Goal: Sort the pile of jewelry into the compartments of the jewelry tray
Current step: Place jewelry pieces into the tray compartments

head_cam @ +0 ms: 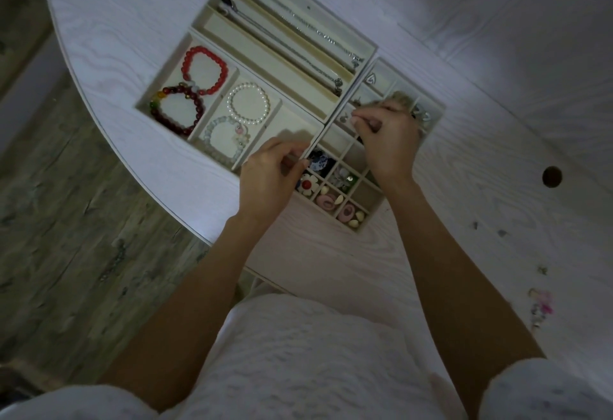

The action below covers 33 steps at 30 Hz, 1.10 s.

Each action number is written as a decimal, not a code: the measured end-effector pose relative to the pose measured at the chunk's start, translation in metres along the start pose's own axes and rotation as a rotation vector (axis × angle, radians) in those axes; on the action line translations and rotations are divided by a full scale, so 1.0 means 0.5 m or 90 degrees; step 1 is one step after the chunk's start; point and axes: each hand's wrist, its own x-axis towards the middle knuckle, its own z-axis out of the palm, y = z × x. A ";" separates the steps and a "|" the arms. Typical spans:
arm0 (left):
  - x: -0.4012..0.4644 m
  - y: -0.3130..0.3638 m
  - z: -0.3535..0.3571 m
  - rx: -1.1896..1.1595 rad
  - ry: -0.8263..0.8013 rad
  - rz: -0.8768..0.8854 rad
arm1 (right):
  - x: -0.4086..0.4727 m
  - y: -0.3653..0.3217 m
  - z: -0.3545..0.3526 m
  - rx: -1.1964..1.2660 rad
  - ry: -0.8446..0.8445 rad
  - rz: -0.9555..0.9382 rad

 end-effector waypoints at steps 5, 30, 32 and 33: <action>-0.002 0.002 0.003 0.032 0.009 0.013 | -0.042 0.035 -0.064 0.008 0.023 -0.047; -0.010 0.020 0.017 0.103 -0.019 0.005 | -0.247 0.313 -0.215 -0.084 0.098 0.255; -0.007 0.023 0.015 0.107 -0.025 -0.005 | -0.240 0.312 -0.214 -0.076 0.092 0.227; -0.007 0.025 0.015 0.110 -0.025 -0.005 | -0.238 0.308 -0.213 -0.073 0.087 0.219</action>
